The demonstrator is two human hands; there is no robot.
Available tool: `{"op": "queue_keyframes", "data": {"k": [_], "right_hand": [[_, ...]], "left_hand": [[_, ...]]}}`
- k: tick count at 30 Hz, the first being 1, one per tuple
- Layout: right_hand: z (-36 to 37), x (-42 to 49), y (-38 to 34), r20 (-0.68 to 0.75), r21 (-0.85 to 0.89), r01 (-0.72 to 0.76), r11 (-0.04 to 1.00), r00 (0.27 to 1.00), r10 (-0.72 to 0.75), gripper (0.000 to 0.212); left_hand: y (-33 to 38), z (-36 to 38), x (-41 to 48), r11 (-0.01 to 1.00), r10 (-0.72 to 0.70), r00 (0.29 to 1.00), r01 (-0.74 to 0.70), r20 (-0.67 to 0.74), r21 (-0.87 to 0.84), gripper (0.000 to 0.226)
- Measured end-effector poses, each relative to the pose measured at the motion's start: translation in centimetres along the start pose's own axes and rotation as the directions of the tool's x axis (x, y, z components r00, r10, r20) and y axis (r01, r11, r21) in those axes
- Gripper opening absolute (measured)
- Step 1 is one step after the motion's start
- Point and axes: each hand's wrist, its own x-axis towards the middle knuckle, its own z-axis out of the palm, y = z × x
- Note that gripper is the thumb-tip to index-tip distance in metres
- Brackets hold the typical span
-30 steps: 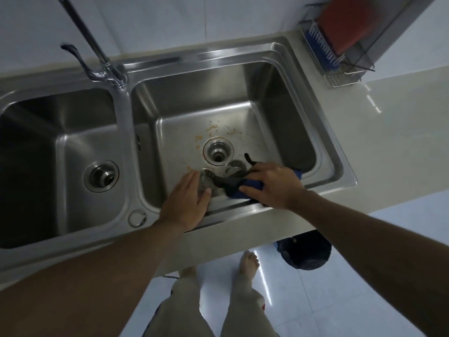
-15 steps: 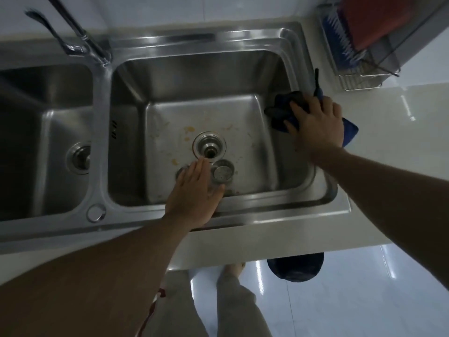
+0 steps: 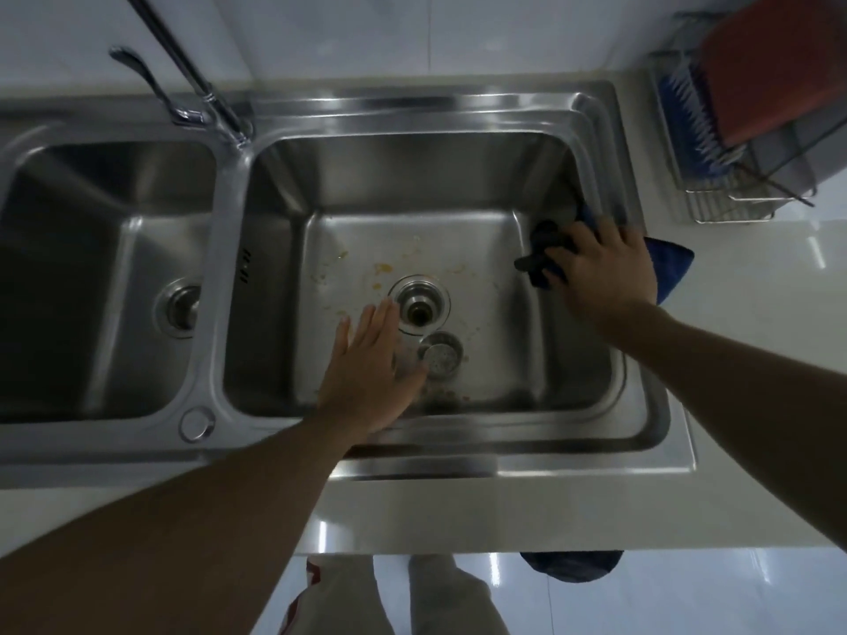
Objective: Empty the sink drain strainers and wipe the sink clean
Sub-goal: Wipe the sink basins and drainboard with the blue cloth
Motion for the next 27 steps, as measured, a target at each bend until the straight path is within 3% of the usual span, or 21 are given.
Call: {"op": "queue_keyframes", "data": {"k": [3,8,13,17,20,22,25,27], "right_hand": [[0.4,0.7,0.8,-0.012,0.021,0.051,0.998,0.999,-0.051,0.037],[0.6,5.9,1.6,-0.152,0.139,-0.226,0.964,0.957,0.246,0.039],[1.0,11.0,1.5,-0.162,0.261,-0.549,0.794,0.786,0.596,0.042],[1.6,12.9,-0.1,-0.164,0.207,-0.517,0.831,0.818,0.551,0.042],[1.6,14.6,-0.4,-0.161,0.396,-0.470,0.789,0.810,0.564,0.042],[1.1,16.0,-0.1,-0.230,0.586,-0.400,0.705,0.752,0.618,0.042],[0.3,18.8,-0.5,-0.280,0.715,-0.398,0.575,0.591,0.756,0.042],[0.5,20.2,-2.0,-0.210,0.670,-0.483,0.564,0.605,0.768,0.044]], "left_hand": [[-2.7,-2.9,2.6,0.997,-0.022,0.995,0.029,-0.097,0.074,0.075],[-8.0,-7.5,6.4,0.975,-0.120,0.953,0.166,-0.277,0.149,0.068],[-12.5,-9.6,8.4,0.949,-0.130,0.938,0.212,-0.321,0.235,0.064],[-13.4,-9.6,8.6,0.956,-0.052,0.938,0.146,-0.343,0.256,0.068],[-13.6,-10.0,8.7,0.966,-0.063,0.934,0.145,-0.352,0.214,0.072],[-13.6,-10.2,8.6,0.960,-0.031,0.944,0.119,-0.328,0.254,0.074],[-14.1,-10.3,8.8,0.956,-0.020,0.947,0.112,-0.322,0.272,0.075],[-14.3,-10.3,9.3,0.959,-0.024,0.948,0.111,-0.318,0.260,0.076]]}}
